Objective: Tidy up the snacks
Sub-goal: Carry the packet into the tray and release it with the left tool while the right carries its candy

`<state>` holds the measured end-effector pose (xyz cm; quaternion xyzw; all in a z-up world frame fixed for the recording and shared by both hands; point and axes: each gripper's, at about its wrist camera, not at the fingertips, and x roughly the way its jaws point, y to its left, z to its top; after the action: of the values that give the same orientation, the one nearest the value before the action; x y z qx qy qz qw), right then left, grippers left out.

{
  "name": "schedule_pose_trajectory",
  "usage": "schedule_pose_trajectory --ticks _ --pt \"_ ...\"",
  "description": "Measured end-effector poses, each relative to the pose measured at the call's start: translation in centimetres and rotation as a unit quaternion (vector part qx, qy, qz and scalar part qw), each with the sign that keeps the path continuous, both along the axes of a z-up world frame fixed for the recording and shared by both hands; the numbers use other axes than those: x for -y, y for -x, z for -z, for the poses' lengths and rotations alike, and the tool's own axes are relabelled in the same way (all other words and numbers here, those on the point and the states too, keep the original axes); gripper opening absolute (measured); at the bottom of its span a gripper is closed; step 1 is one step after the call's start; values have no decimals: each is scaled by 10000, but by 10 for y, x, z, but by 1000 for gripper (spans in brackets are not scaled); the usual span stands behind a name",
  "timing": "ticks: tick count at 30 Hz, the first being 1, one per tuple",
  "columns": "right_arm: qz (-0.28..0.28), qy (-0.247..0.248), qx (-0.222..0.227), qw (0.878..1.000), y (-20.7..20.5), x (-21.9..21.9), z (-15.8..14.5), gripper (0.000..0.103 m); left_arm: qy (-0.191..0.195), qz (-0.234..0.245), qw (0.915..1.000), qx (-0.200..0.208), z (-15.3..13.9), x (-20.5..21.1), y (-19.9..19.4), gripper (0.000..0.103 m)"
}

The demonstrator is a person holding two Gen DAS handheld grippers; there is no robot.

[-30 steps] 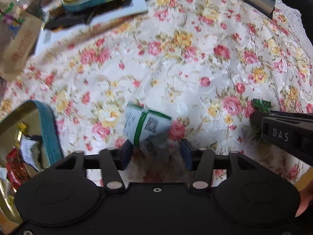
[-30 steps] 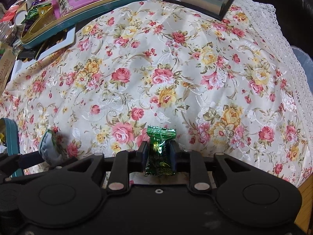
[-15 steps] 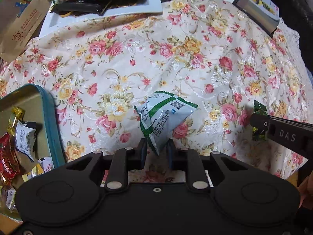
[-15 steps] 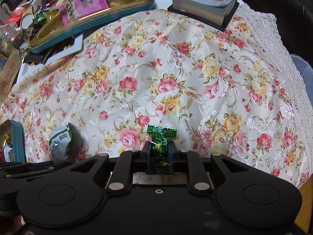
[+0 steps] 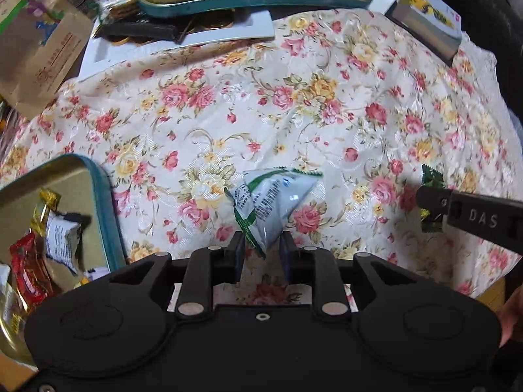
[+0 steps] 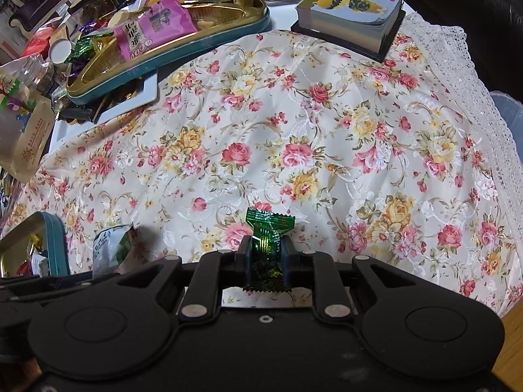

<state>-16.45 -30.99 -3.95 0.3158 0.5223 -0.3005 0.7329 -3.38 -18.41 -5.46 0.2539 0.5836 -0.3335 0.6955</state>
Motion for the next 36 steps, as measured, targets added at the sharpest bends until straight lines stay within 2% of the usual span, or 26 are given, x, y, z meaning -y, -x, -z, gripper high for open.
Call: schedule_pose_trajectory --ticks 2,3,5,9,11,13,16,19,23,28,30,32,36 --pt "1 -6 6 10000 2 1 0 19 32 191 9997 175 -1 5 2 38" --pt "16 -6 13 10000 2 1 0 19 92 258 9993 259 -4 6 2 45" --pt "58 -21 35 10000 4 4 -1 19 173 278 9984 452 -9 9 2 51" --pt "123 -82 72 9999 7 8 -2 19 188 444 9972 567 -13 13 0 52" --pt "126 -117 109 9998 7 9 -3 19 265 489 9955 774 -16 13 0 52" --pt "141 -137 144 9997 8 9 -5 19 256 673 9933 908 -17 15 1 59" --pt "172 -166 202 9995 9 10 -8 19 219 855 9927 827 -10 14 3 59" --pt "236 -190 256 9992 10 12 -11 19 102 788 9936 807 1 14 3 59" --pt "251 -191 298 9991 10 11 -13 19 -42 387 9971 656 14 17 -5 60" --pt "233 -201 359 9989 8 8 -17 19 -232 144 9969 735 26 26 -6 60" --pt "241 -184 385 9988 7 8 -19 19 -154 42 9972 733 26 28 -6 60" --pt "295 -166 430 9985 5 7 -22 19 -72 -88 9983 568 25 29 -8 52" --pt "392 -139 662 9969 -1 6 -38 19 -13 -443 9982 401 24 24 -16 50"
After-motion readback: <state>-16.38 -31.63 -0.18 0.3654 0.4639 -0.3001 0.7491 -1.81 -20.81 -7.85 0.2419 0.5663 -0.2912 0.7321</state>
